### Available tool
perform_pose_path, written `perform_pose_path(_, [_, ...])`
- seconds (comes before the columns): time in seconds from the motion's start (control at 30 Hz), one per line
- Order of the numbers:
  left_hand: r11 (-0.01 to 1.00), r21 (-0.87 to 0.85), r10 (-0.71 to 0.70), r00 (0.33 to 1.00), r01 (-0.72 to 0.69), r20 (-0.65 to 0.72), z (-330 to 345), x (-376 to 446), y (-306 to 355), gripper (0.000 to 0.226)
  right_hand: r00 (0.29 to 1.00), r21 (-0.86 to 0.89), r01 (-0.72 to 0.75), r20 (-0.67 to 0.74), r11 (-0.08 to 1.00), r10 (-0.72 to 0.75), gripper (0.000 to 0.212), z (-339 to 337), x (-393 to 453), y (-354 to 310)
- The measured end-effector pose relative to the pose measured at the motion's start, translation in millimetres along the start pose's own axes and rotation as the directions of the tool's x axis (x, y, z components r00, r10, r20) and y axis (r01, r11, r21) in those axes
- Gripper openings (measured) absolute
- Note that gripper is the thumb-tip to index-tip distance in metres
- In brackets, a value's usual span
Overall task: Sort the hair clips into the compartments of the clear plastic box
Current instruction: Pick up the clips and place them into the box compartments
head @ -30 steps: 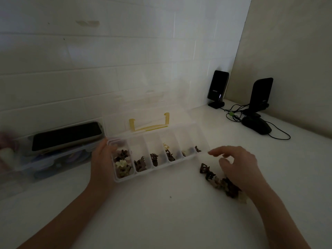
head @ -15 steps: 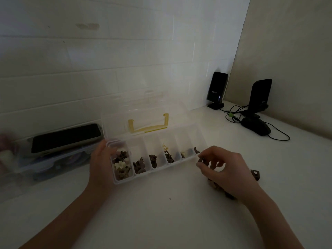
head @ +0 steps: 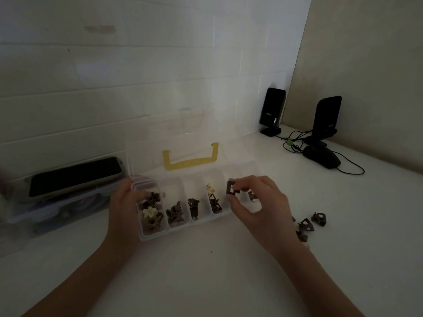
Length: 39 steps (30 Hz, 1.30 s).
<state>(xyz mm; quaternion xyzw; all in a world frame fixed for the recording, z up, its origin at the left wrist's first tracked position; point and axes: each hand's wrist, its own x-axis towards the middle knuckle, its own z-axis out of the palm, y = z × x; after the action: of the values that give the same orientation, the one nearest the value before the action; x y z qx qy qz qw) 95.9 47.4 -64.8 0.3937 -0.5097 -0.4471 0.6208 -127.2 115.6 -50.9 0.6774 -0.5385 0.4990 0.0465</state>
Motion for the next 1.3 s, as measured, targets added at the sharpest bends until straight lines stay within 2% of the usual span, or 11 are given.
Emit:
perform_pose_path(0.13, [0.994,0.082,0.071,0.997,-0.073,0.024,4,-4,5,0.031,0.990,-0.102,0.139,0.024,0.985,-0.137,0.014,17,3,1])
perform_pose_path(0.23, [0.998,0.018,0.057,0.998,-0.058,0.027,5,-4,6,0.030,0.983,-0.172,0.157,0.125,0.972,-0.137,0.019,24,-1,6])
perform_pose_path(0.33, [1.000,-0.002,0.020,1.000,-0.020,-0.001,5,-4,5,0.029,0.979,-0.125,0.155,0.154,0.980,-0.135,0.024,20,1,7])
perform_pose_path(0.5, [1.000,0.026,0.008,1.000,-0.008,0.009,4,0,1,0.030,0.996,-0.104,-0.018,-0.084,0.994,0.010,0.024,-6,7,12])
perform_pose_path(0.6, [0.999,0.043,0.025,0.999,-0.024,-0.036,-1,4,-4,0.033,0.963,-0.103,-0.242,-0.148,0.965,0.226,0.029,-25,5,24])
perform_pose_path(0.7, [0.998,0.053,0.016,0.998,-0.013,-0.060,-6,8,-11,0.036,0.883,-0.132,-0.460,0.035,0.878,0.468,0.032,-37,3,32])
perform_pose_path(0.8, [1.000,-0.002,-0.009,0.998,0.009,-0.066,-8,11,-15,0.047,0.848,-0.356,-0.377,0.238,0.855,0.473,0.020,-41,4,36])
perform_pose_path(0.97, [1.000,-0.014,0.003,0.998,-0.004,-0.063,-11,15,-19,0.044,0.713,-0.504,-0.266,0.471,0.822,0.520,0.013,-38,-2,37])
perform_pose_path(1.1, [0.999,-0.034,-0.033,0.998,0.031,-0.062,-12,16,-22,0.045,0.745,-0.406,-0.242,0.504,0.881,0.437,0.005,-35,-5,35])
perform_pose_path(1.2, [1.000,-0.024,-0.014,0.998,0.012,-0.065,-13,17,-23,0.046,0.811,-0.133,-0.318,0.475,0.939,0.342,0.012,-37,-1,32])
perform_pose_path(1.3, [0.999,-0.028,-0.021,0.998,0.019,-0.064,-14,17,-24,0.044,0.830,0.126,-0.362,0.494,0.924,0.258,0.018,-38,3,25])
